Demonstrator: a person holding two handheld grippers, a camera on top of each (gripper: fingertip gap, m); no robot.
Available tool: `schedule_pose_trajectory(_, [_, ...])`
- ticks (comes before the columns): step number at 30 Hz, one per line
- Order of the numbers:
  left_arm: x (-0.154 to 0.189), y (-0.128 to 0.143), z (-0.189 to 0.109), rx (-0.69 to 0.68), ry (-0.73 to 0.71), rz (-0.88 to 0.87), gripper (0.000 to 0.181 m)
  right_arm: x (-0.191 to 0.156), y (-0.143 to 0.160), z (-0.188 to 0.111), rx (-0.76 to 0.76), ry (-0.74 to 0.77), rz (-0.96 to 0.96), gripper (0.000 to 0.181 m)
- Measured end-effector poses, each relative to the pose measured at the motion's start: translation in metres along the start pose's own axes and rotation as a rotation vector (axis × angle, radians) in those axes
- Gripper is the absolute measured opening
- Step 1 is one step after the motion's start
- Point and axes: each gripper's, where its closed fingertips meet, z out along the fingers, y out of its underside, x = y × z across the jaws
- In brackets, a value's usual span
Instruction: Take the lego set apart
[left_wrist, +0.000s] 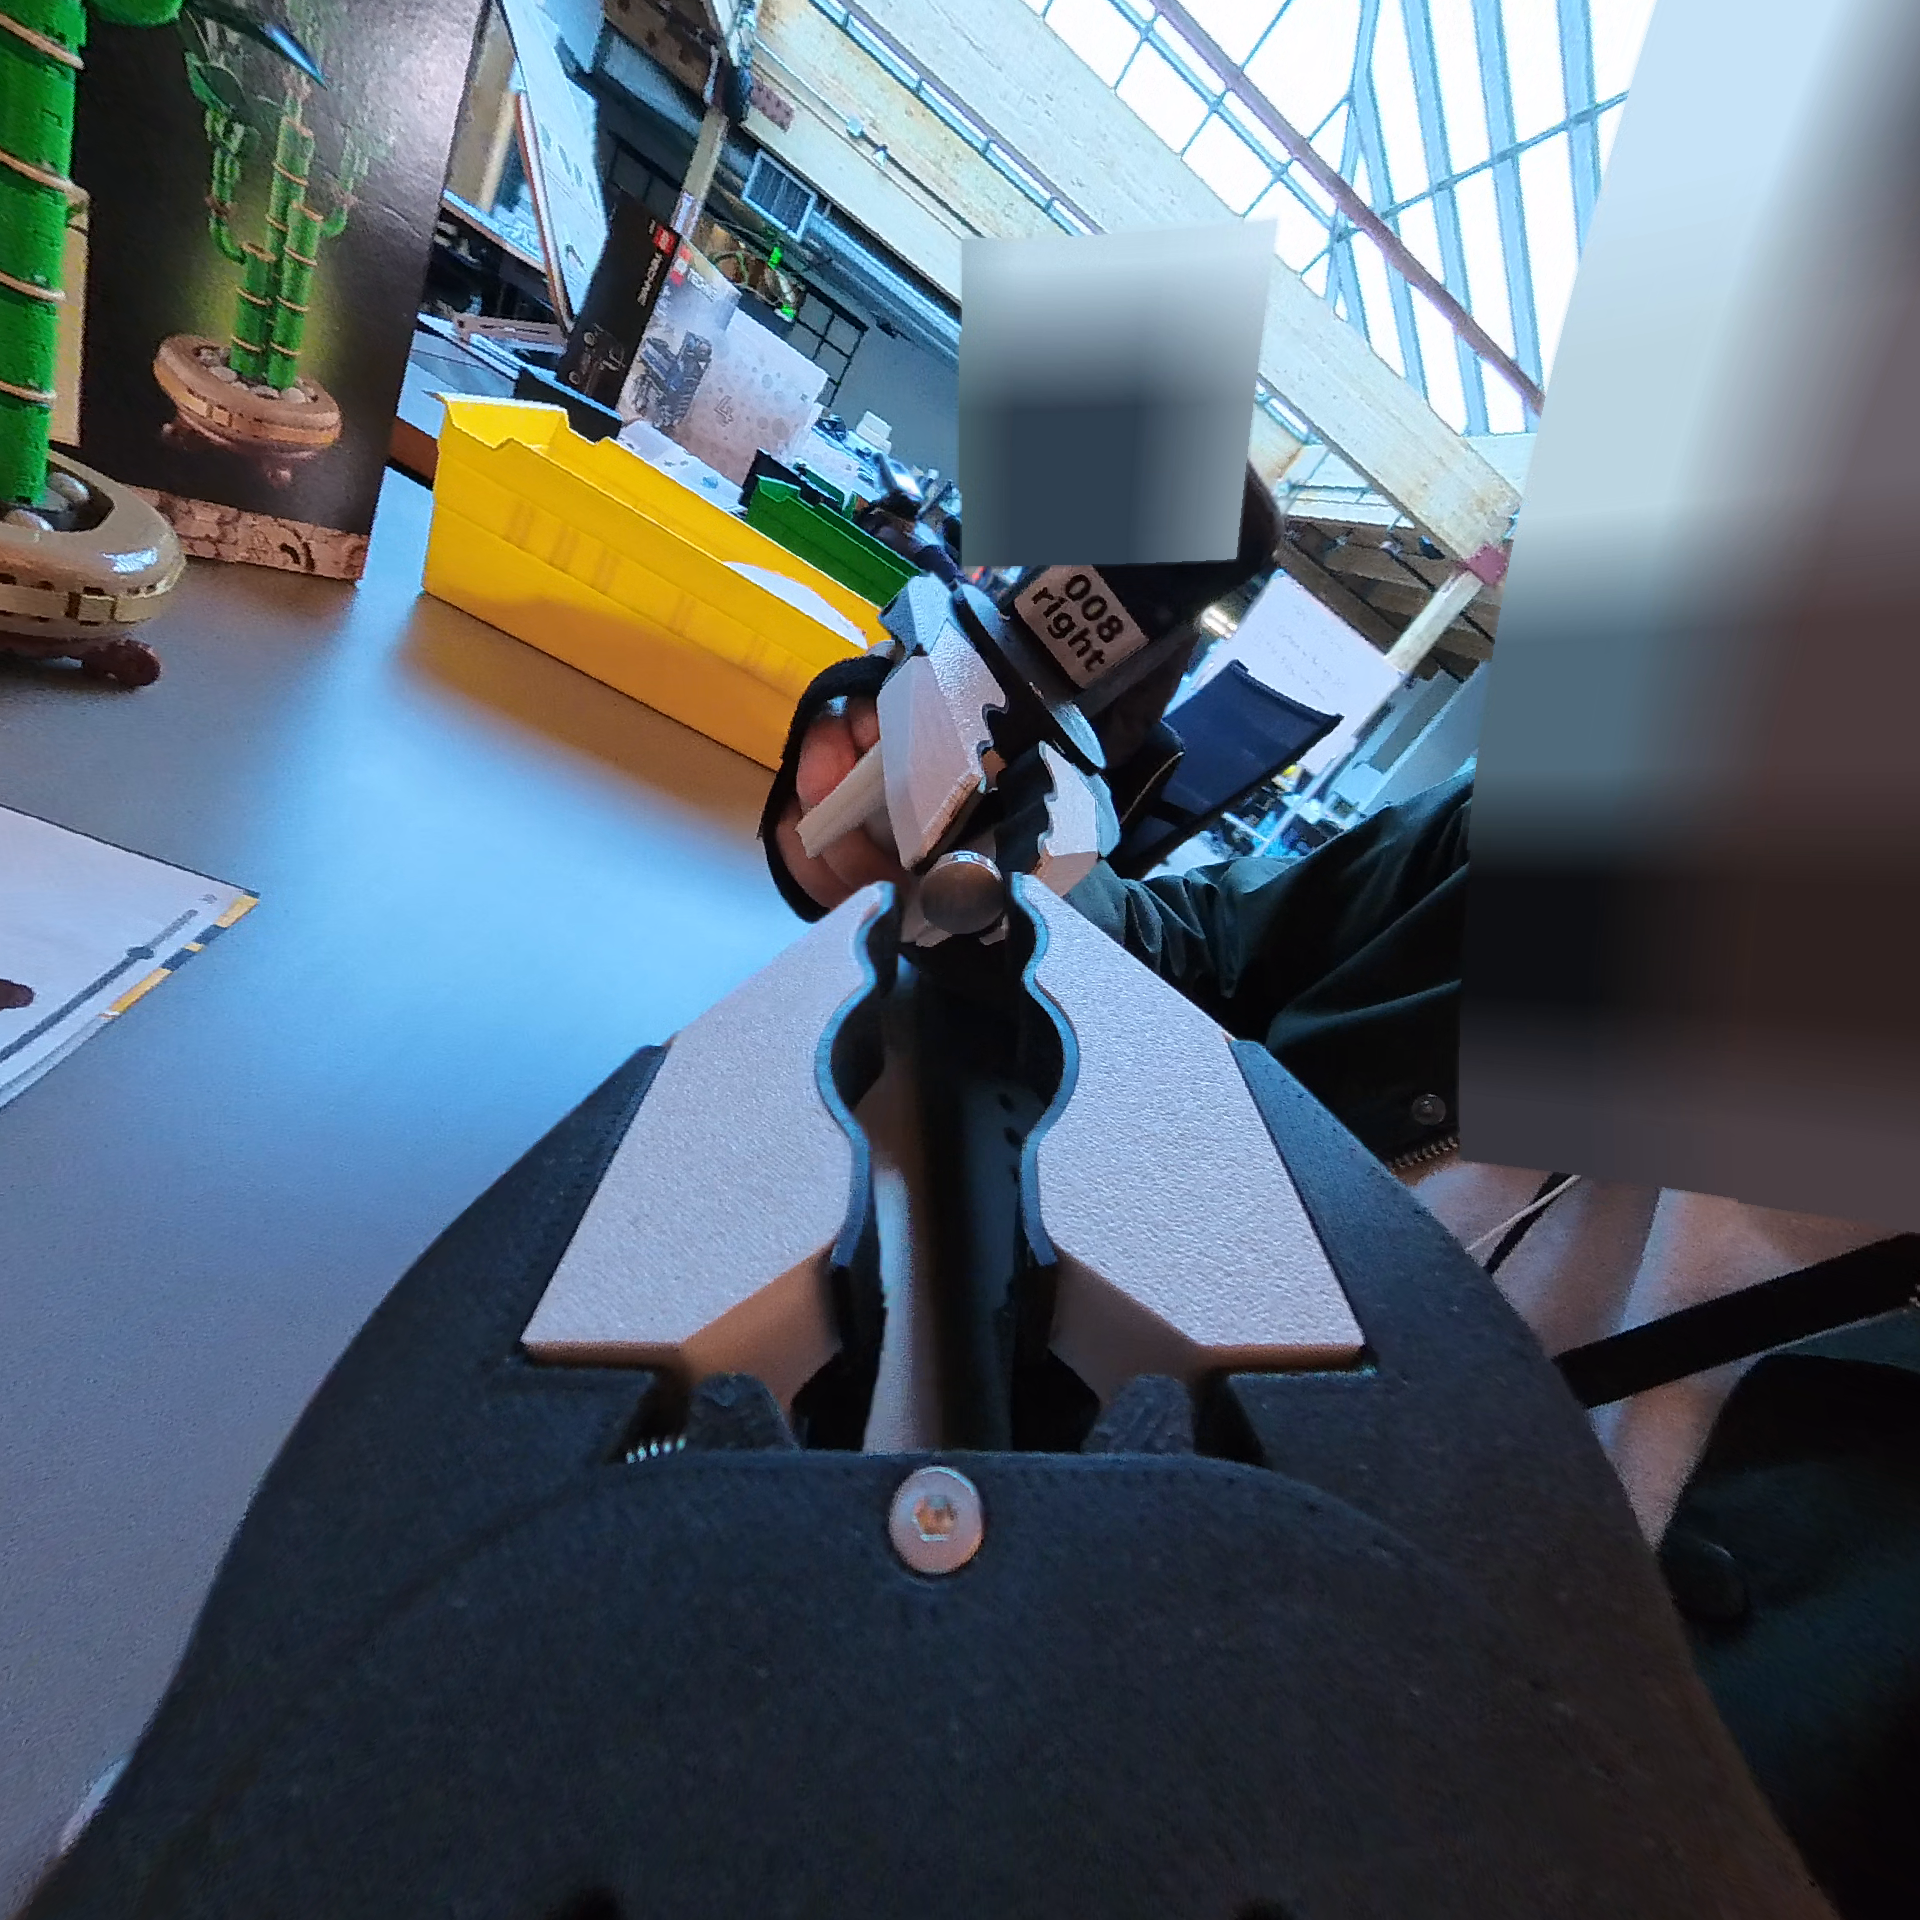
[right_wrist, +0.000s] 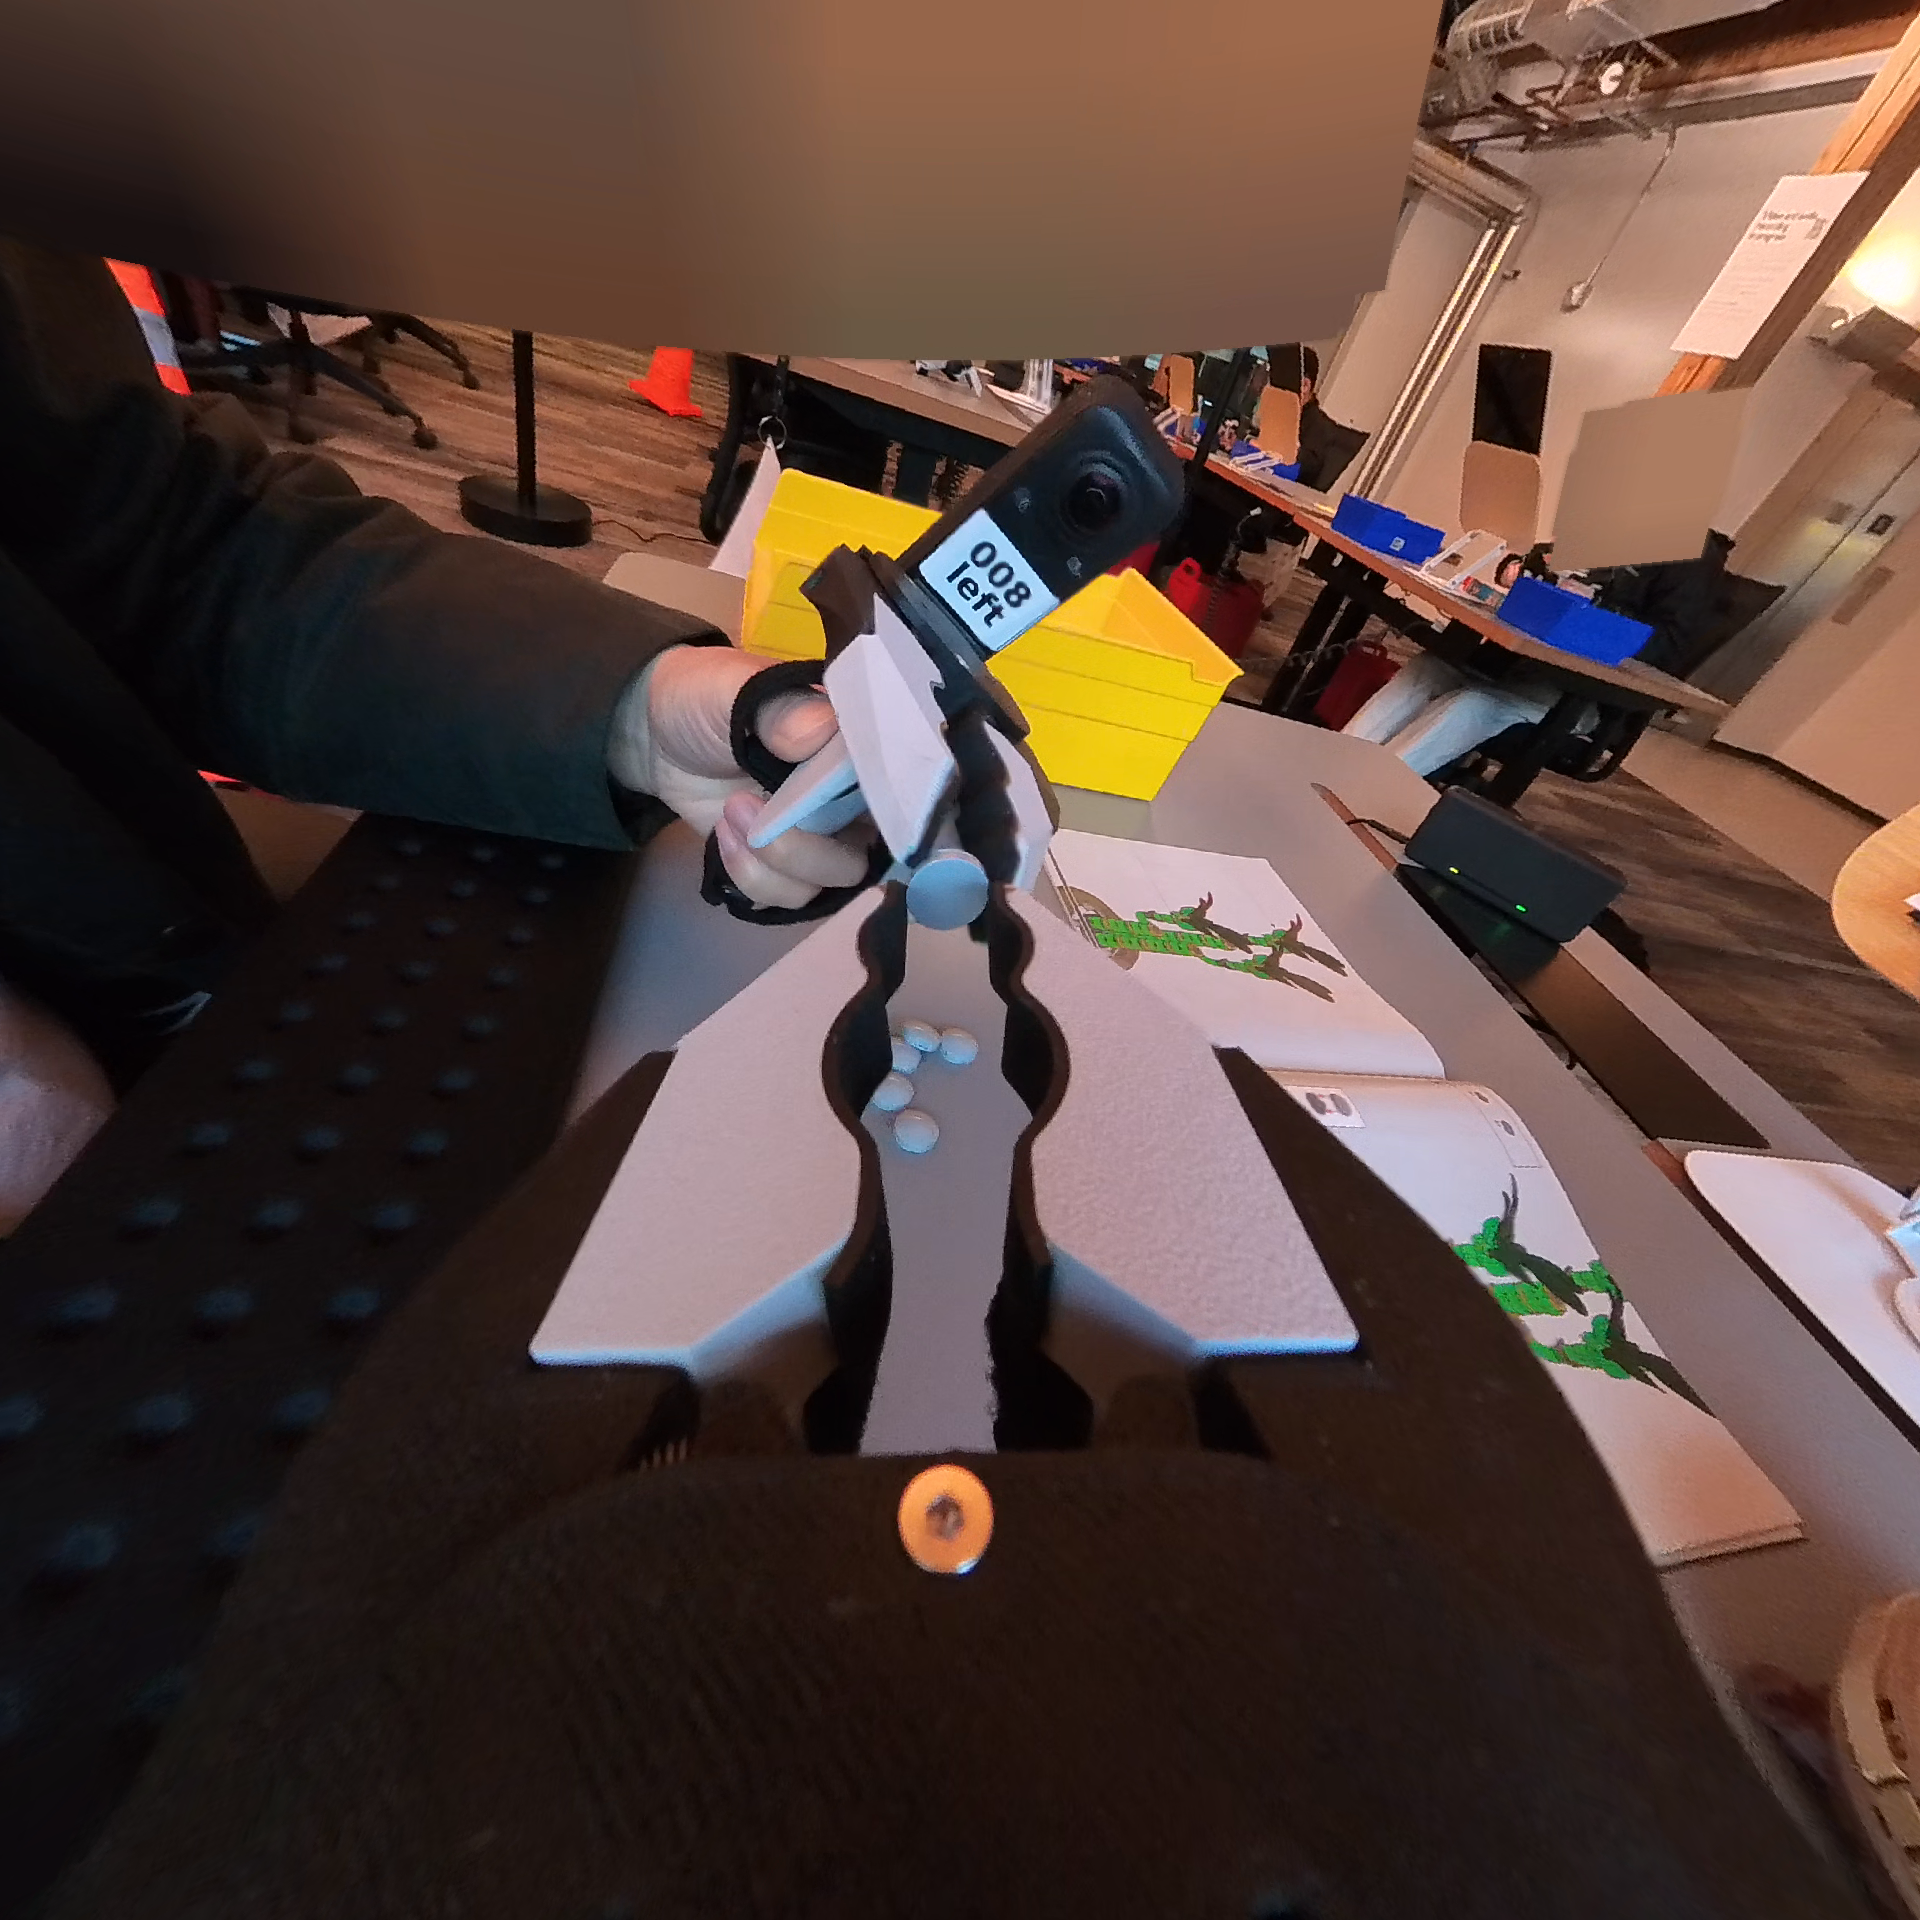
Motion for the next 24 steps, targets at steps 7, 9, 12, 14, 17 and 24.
schedule_pose_trajectory(7, [0.0021, 0.0006, -0.0014, -0.01, 0.0, 0.033, 0.013, -0.0008, 0.0006, 0.0003, -0.002, -0.013, 0.019, 0.014])
schedule_pose_trajectory(9, [0.0019, 0.0009, -0.0013, -0.011, -0.001, 0.035, 0.013, -0.0006, 0.0009, 0.0002, -0.004, -0.013, 0.02, 0.014])
schedule_pose_trajectory(12, [0.0018, 0.0012, -0.001, -0.015, -0.008, 0.049, 0.013, -0.0007, 0.0012, 0.0003, -0.006, -0.015, 0.025, 0.014])
schedule_pose_trajectory(14, [0.0016, 0.0016, -0.0009, -0.018, -0.011, 0.052, 0.014, -0.0009, 0.0016, 0.0004, -0.008, -0.016, 0.024, 0.014])
schedule_pose_trajectory(17, [0.0013, 0.002, -0.001, -0.019, -0.011, 0.051, 0.013, -0.0009, 0.0021, 0.0006, -0.011, -0.018, 0.03, 0.014])
schedule_pose_trajectory(24, [0.0005, 0.0026, -0.001, -0.024, -0.016, 0.053, 0.013, -0.0008, 0.0029, 0.0005, -0.015, -0.02, 0.04, 0.014])
